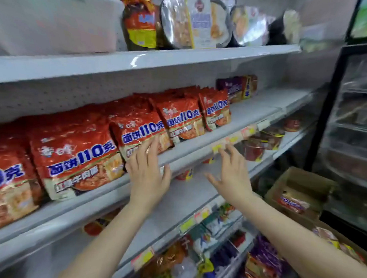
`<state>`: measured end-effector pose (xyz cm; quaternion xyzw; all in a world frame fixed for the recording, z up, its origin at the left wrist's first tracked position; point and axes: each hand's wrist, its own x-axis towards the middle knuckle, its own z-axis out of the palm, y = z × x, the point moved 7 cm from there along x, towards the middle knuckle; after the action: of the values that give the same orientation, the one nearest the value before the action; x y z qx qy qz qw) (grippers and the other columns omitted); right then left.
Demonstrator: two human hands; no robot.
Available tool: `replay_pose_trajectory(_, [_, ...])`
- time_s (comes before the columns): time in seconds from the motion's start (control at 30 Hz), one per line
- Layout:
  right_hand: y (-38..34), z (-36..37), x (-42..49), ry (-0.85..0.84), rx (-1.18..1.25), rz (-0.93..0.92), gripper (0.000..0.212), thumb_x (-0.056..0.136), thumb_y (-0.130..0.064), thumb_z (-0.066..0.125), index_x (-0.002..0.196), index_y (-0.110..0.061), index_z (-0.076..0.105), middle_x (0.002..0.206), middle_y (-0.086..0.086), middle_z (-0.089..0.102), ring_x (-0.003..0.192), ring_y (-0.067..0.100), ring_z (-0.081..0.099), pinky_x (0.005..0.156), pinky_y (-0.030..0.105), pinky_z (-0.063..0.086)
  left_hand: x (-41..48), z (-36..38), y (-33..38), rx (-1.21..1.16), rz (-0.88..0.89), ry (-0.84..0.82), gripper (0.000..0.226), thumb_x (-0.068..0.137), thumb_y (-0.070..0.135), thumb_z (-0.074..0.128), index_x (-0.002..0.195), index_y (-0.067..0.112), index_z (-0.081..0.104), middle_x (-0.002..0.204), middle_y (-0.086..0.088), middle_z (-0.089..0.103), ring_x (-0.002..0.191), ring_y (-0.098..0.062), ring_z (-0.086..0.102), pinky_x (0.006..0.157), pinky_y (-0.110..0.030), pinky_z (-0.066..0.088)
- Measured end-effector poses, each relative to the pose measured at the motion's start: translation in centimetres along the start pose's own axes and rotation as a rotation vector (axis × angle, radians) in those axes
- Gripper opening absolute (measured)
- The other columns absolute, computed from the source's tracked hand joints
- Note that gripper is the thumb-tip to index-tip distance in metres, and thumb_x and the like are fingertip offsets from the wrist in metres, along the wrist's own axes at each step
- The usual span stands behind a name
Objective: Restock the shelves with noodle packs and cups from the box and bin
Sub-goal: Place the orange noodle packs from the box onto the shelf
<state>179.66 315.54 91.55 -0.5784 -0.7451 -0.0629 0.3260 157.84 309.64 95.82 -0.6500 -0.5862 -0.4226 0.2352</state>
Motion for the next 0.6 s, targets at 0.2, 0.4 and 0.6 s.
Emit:
replay_pose_trajectory(0.2, [15.9,-3.9,-5.6,-0.100,-0.112,0.280,0.083,0.085,-0.055,0.064,0.147,-0.010,0.033,0.150,0.011,0.030,0.134,0.034,0.034,0.106,0.043,0.041,-1.5,10.8,13.0,-0.172,0.157,-0.225,0.075,0.080,0.023,0.075,0.145,0.009,0.041,0.136,-0.014,0.048,0.118,-0.035,0.043,0.094,-0.054,0.044])
replay_pose_trajectory(0.4, [30.2,-4.9,-11.0,-0.287,-0.149,0.487,0.080,0.086,-0.061,0.059,0.146,-0.015,0.033,0.148,0.008,0.032,0.133,0.030,0.036,0.107,0.040,0.038,-4.4,22.4,25.8,-0.328,0.266,-0.473,0.074,0.077,0.027,0.077,0.142,0.011,0.045,0.133,-0.010,0.053,0.114,-0.034,0.048,0.089,-0.051,0.047])
replay_pose_trajectory(0.6, [42.6,-4.5,-11.9,-0.439,-0.059,0.624,0.074,0.084,-0.060,0.061,0.140,-0.019,0.039,0.134,0.003,0.046,0.124,0.025,0.046,0.100,0.041,0.045,-7.5,33.8,34.1,-0.357,0.134,-0.766,0.072,0.092,0.044,0.057,0.153,0.021,0.027,0.151,-0.003,0.037,0.138,-0.028,0.032,0.110,-0.047,0.033])
